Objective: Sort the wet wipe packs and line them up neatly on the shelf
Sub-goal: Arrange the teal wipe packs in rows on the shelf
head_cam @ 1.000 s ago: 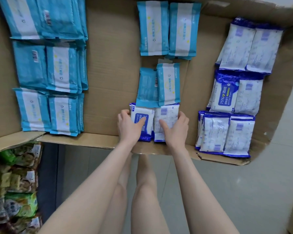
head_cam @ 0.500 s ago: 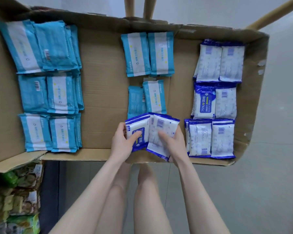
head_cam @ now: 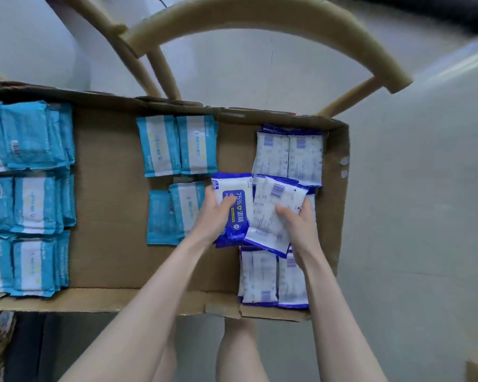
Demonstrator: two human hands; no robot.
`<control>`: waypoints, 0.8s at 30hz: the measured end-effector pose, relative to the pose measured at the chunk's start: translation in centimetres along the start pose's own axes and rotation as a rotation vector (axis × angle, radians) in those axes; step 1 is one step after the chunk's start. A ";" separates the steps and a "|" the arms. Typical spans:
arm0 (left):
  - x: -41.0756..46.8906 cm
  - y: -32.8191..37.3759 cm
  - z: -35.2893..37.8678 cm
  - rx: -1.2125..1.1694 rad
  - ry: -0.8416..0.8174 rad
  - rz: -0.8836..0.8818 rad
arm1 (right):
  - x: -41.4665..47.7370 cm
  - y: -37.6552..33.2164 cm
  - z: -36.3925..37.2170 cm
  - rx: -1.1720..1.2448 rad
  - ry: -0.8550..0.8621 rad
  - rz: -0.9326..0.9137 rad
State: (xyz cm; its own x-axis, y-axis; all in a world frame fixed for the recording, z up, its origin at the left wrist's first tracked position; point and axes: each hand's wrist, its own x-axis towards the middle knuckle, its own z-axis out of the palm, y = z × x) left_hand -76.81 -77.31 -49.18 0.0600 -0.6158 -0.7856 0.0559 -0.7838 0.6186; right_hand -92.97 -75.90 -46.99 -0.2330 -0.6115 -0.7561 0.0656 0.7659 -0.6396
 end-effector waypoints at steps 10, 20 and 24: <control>6.7 3.6 9.2 0.074 0.055 0.086 | 10.5 -4.6 -5.5 -0.209 0.068 -0.184; 10.6 2.2 11.3 0.445 0.153 0.242 | 13.9 -3.5 -5.2 -0.702 0.186 -0.390; 10.6 1.4 11.4 0.504 0.092 0.250 | 13.8 -3.0 -5.5 -0.737 0.136 -0.401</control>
State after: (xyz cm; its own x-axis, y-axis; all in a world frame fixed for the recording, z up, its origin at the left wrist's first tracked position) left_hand -87.44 -85.89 -56.82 0.0978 -0.7958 -0.5976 -0.4523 -0.5704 0.6856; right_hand -101.67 -85.54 -54.75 -0.2212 -0.8711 -0.4385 -0.6847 0.4589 -0.5662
